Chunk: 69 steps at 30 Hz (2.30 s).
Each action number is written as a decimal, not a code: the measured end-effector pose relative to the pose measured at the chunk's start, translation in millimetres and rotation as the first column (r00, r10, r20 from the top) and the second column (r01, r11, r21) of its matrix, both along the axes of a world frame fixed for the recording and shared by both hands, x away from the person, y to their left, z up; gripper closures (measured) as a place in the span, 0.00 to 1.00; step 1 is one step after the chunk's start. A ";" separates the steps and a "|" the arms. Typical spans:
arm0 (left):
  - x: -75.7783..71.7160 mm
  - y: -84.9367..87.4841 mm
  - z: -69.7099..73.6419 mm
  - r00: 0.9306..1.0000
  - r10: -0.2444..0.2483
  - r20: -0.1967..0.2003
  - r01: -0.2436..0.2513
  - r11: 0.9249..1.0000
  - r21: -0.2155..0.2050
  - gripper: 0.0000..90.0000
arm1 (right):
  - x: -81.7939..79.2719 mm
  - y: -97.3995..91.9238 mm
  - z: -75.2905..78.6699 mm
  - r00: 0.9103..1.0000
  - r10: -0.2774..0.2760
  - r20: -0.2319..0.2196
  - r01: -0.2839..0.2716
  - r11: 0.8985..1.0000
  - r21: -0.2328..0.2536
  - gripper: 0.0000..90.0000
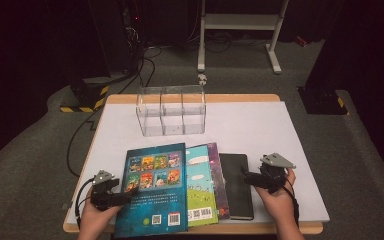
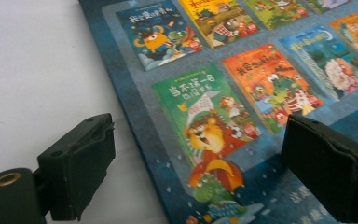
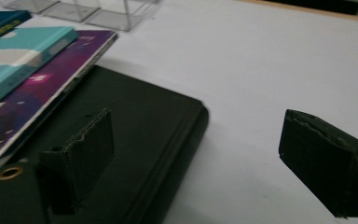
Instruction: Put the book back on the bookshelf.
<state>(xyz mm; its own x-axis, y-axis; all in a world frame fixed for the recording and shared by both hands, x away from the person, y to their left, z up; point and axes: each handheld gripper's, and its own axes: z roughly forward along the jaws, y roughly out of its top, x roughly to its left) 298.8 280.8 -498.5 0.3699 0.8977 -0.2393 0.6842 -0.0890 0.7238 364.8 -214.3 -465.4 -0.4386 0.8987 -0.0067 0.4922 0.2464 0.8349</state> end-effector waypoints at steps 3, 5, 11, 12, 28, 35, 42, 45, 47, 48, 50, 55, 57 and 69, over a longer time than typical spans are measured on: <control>-0.9 -0.8 -0.5 1.000 -0.003 -0.006 0.003 1.000 -0.010 0.13 | -1.6 2.9 0.5 1.000 0.028 -0.003 -0.028 1.000 0.005 0.10; 0.4 0.7 -2.4 0.999 0.002 -0.034 -0.004 0.999 -0.050 0.14 | -3.9 6.5 2.2 0.998 0.068 -0.013 -0.067 0.997 0.025 0.11; -1.2 1.1 -5.4 1.000 0.010 -0.026 -0.012 0.997 -0.071 0.13 | -9.1 16.4 5.2 0.993 0.117 -0.010 -0.117 0.992 0.039 0.16; -1.5 0.8 -5.6 1.000 0.012 -0.024 -0.014 0.997 -0.071 0.13 | -10.1 18.4 5.1 0.992 0.122 -0.010 -0.122 0.992 0.033 0.16; -3.7 -20.4 2.8 0.999 -0.042 -0.014 0.042 0.999 -0.034 0.18 | -20.1 36.1 4.4 0.975 0.219 -0.028 -0.215 0.971 0.104 0.19; -3.6 -42.7 10.5 0.997 -0.080 0.016 0.079 0.997 0.014 0.24 | -29.6 45.5 13.8 0.966 0.259 -0.001 -0.257 0.956 0.140 0.19; -1.0 -60.2 12.2 0.994 -0.108 0.029 0.108 0.994 0.006 0.24 | -35.4 57.3 12.9 0.957 0.289 -0.007 -0.285 0.950 0.128 0.19; 4.4 -72.4 14.9 0.990 -0.137 0.029 0.137 0.991 0.010 0.24 | -34.7 58.8 11.7 0.958 0.288 -0.020 -0.283 0.950 0.131 0.18; 7.9 -77.3 15.9 0.989 -0.148 0.030 0.148 0.989 0.010 0.24 | -34.0 57.0 11.8 0.959 0.282 -0.019 -0.277 0.952 0.131 0.20; 10.1 -80.9 16.5 0.987 -0.155 0.032 0.155 0.988 0.008 0.24 | -33.8 56.2 11.8 0.960 0.278 -0.017 -0.274 0.952 0.134 0.20; 13.4 -85.6 17.4 0.984 -0.173 0.036 0.173 0.985 0.012 0.24 | -33.6 54.0 12.3 0.962 0.271 -0.018 -0.266 0.953 0.147 0.20; 15.3 -88.0 17.0 0.981 -0.189 0.051 0.189 0.982 0.007 0.24 | -33.1 53.8 11.8 0.961 0.273 -0.029 -0.266 0.951 0.159 0.19; 13.7 -85.6 15.3 0.980 -0.190 0.058 0.191 0.982 -0.009 0.24 | -32.6 56.1 10.0 0.959 0.279 -0.046 -0.269 0.950 0.162 0.20; 12.7 -82.3 14.6 0.979 -0.200 0.034 0.201 0.979 -0.031 0.25 | -32.1 70.7 2.5 0.941 0.321 -0.106 -0.304 0.941 0.152 0.20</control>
<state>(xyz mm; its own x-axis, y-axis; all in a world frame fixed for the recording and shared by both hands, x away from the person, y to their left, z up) 311.5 198.5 -484.0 0.5492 0.7959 -0.2548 0.6328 -0.1969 0.7488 332.7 -143.6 -462.9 -0.6868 0.7051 0.1764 0.5123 0.2974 0.8057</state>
